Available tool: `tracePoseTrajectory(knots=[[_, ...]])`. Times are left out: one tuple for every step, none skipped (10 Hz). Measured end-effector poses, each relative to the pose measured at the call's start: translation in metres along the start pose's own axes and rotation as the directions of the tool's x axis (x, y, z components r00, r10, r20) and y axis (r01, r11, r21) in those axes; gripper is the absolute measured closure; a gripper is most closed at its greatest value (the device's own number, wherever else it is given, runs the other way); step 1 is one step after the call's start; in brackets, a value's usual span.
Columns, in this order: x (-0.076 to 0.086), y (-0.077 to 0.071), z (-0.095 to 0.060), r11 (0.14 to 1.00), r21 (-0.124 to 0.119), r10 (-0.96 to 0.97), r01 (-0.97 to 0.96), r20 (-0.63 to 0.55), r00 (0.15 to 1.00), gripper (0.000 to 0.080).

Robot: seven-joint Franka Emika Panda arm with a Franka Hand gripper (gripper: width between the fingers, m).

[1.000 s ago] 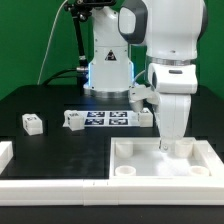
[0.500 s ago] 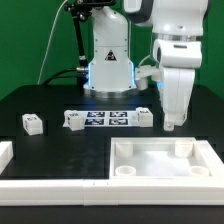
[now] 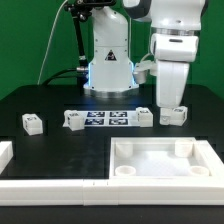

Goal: Assemble one leg

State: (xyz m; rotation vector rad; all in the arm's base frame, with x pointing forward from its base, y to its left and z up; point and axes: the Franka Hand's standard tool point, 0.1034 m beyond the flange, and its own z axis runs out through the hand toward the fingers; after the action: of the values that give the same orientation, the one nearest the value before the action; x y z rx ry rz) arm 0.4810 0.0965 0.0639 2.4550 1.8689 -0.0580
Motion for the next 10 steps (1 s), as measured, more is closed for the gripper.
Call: tracePoseTrajectory(knots=[[0.0,-0.001,0.0,0.996,0.0,0.086,-0.086,-0.001,0.996,0.015],[0.0,-0.007,0.001,0.972,-0.012,0.235,-0.236,-0.027,0.972,0.015],[-0.003,-0.021,0.001,0.924,-0.007,0.381,-0.382,-0.039,0.924,0.015],[-0.008,-0.032,0.003,0.868,0.009,0.496,-0.496,-0.03,0.868,0.015],[-0.009,-0.038,0.005,0.79,0.025,0.613,-0.612,-0.023,0.79,0.015],[-0.009,-0.043,0.008,0.737,0.038,0.675,-0.675,-0.019,0.737,0.015],[-0.007,-0.05,0.01,0.631,0.055,0.775,-0.773,-0.006,0.632,0.015],[-0.004,-0.054,0.011,0.555,0.07,0.831,-0.829,0.004,0.556,0.015],[-0.002,-0.055,0.011,0.49,0.078,0.87,-0.868,0.01,0.492,0.015],[-0.001,-0.056,0.011,0.437,0.084,0.898,-0.895,0.016,0.44,0.015]])
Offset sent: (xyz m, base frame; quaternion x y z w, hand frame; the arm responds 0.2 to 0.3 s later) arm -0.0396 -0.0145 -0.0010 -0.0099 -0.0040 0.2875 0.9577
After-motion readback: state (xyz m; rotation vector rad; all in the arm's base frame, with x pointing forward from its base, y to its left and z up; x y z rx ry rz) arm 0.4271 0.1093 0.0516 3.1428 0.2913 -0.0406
